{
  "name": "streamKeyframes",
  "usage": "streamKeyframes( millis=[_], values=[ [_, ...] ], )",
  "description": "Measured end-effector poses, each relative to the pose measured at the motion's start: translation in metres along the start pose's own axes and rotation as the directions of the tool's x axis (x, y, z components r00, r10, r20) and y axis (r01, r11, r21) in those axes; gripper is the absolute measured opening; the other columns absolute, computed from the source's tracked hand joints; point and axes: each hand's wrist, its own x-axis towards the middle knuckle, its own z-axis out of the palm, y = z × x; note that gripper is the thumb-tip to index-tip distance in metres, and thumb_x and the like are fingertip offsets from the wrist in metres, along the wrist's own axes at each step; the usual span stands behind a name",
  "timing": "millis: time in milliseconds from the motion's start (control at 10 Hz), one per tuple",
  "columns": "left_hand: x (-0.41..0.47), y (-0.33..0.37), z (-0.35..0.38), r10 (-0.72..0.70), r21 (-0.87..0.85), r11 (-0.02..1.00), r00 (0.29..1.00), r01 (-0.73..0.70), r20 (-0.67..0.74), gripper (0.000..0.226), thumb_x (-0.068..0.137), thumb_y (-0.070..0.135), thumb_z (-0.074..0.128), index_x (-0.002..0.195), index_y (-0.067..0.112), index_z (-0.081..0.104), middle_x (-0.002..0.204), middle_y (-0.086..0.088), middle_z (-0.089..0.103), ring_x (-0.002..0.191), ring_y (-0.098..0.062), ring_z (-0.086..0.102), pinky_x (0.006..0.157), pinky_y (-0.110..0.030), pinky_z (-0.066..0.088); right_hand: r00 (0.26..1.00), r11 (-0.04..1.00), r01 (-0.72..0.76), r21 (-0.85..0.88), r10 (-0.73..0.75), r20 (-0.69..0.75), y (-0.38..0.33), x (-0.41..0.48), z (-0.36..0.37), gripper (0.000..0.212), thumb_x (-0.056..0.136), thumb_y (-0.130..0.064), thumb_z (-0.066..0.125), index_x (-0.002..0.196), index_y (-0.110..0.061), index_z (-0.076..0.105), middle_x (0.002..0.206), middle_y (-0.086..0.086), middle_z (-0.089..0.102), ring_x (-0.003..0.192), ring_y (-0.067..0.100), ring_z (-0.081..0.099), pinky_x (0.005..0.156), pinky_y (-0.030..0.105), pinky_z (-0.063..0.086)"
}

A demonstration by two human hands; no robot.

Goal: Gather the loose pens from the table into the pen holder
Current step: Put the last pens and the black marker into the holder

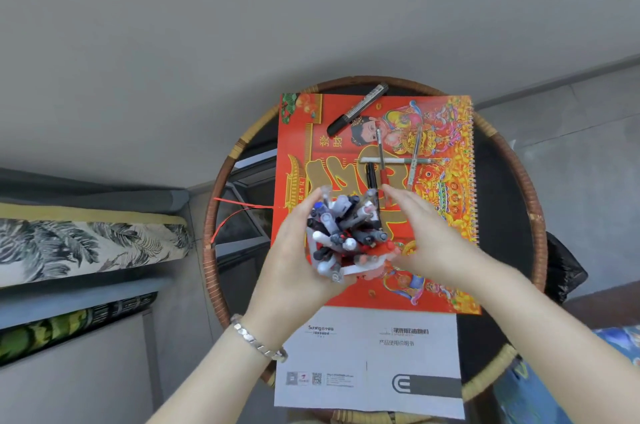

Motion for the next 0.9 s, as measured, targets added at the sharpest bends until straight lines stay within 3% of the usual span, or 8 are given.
streamKeyframes(
  millis=[100, 200, 300, 400, 500, 700, 800, 900],
  values=[
    [0.001, -0.005, -0.007, -0.061, -0.046, 0.997, 0.994, 0.056, -0.095, 0.093, 0.056, 0.016, 0.089, 0.126, 0.047, 0.037, 0.137, 0.017, 0.043, 0.125, -0.005, 0.047, 0.101, -0.034, 0.044, 0.949, 0.987, -0.160, 0.022, 0.160, -0.271, 0.000, 0.034, -0.001, 0.068, 0.085, -0.011, 0.064, 0.144, -0.013, 0.031, 0.142, 0.013, 0.040, 0.132, 0.027, 0.039, 0.106, 0.035, 0.034],
    [-0.001, 0.001, -0.019, -0.033, 0.034, 0.999, 0.988, 0.038, -0.149, 0.098, 0.060, 0.007, 0.083, 0.122, 0.058, 0.026, 0.125, 0.033, 0.037, 0.120, 0.006, 0.039, 0.102, -0.024, 0.038, 0.878, 0.951, -0.305, 0.044, 0.299, -0.375, -0.003, 0.077, 0.009, 0.056, 0.090, -0.024, 0.061, 0.133, 0.001, 0.036, 0.131, 0.022, 0.046, 0.117, 0.037, 0.051, 0.092, 0.040, 0.044],
    [-0.003, 0.014, -0.023, -0.099, -0.193, 0.978, 0.987, 0.074, -0.128, 0.084, 0.061, -0.011, 0.080, 0.127, 0.029, 0.045, 0.119, 0.007, 0.058, 0.083, 0.008, 0.064, 0.068, -0.010, 0.053, 0.843, 0.920, -0.392, 0.006, 0.362, -0.399, -0.002, 0.099, 0.025, 0.050, 0.090, -0.023, 0.061, 0.125, 0.003, 0.038, 0.127, 0.023, 0.050, 0.111, 0.041, 0.056, 0.084, 0.044, 0.048],
    [-0.004, 0.009, -0.024, -0.108, -0.164, 0.983, 0.983, 0.083, -0.151, 0.089, 0.053, 0.008, 0.090, 0.124, 0.039, 0.046, 0.118, 0.007, 0.062, 0.095, 0.001, 0.066, 0.080, -0.018, 0.055, 0.837, 0.920, -0.390, 0.033, 0.369, -0.404, 0.004, 0.101, 0.034, 0.033, 0.093, -0.019, 0.055, 0.116, 0.002, 0.045, 0.112, 0.022, 0.060, 0.102, 0.040, 0.060, 0.075, 0.042, 0.047],
    [-0.007, 0.009, -0.025, -0.137, -0.208, 0.974, 0.969, 0.093, -0.204, 0.088, 0.049, 0.014, 0.093, 0.120, 0.043, 0.049, 0.114, 0.010, 0.064, 0.098, -0.004, 0.066, 0.091, -0.033, 0.054, 0.920, 0.968, -0.219, 0.125, 0.247, -0.303, 0.013, 0.090, 0.037, 0.022, 0.093, -0.018, 0.051, 0.073, -0.016, 0.044, 0.069, 0.005, 0.053, 0.068, 0.029, 0.051, 0.052, 0.030, 0.034],
    [-0.013, 0.001, -0.023, -0.182, -0.307, 0.944, 0.968, 0.123, -0.172, 0.080, 0.056, -0.006, 0.085, 0.116, 0.036, 0.052, 0.116, 0.003, 0.062, 0.089, -0.003, 0.067, 0.073, -0.021, 0.055, 0.945, 0.980, -0.161, 0.115, 0.186, -0.270, 0.026, 0.053, 0.035, 0.014, 0.096, -0.015, 0.044, 0.085, -0.008, 0.049, 0.065, 0.001, 0.048, 0.055, 0.017, 0.044, 0.047, 0.025, 0.032],
    [-0.017, -0.007, -0.023, -0.148, -0.055, 0.989, 0.966, 0.139, -0.212, 0.095, 0.057, 0.009, 0.087, 0.119, 0.055, 0.031, 0.121, 0.028, 0.044, 0.115, 0.004, 0.045, 0.097, -0.023, 0.039, 0.949, 0.982, -0.188, 0.018, 0.186, -0.255, 0.026, 0.055, 0.043, 0.024, 0.099, -0.011, 0.036, 0.113, 0.002, 0.049, 0.096, 0.018, 0.062, 0.077, 0.029, 0.054, 0.066, 0.035, 0.042],
    [-0.020, -0.008, -0.025, -0.146, -0.042, 0.989, 0.966, 0.140, -0.214, 0.095, 0.057, 0.010, 0.087, 0.111, 0.063, 0.028, 0.116, 0.035, 0.040, 0.111, 0.010, 0.042, 0.091, -0.020, 0.039, 0.966, 0.976, -0.189, -0.110, 0.165, -0.198, 0.021, 0.061, 0.052, 0.036, 0.095, -0.023, 0.052, 0.123, -0.001, 0.045, 0.107, 0.018, 0.064, 0.096, 0.036, 0.062, 0.077, 0.043, 0.051]
  ],
)
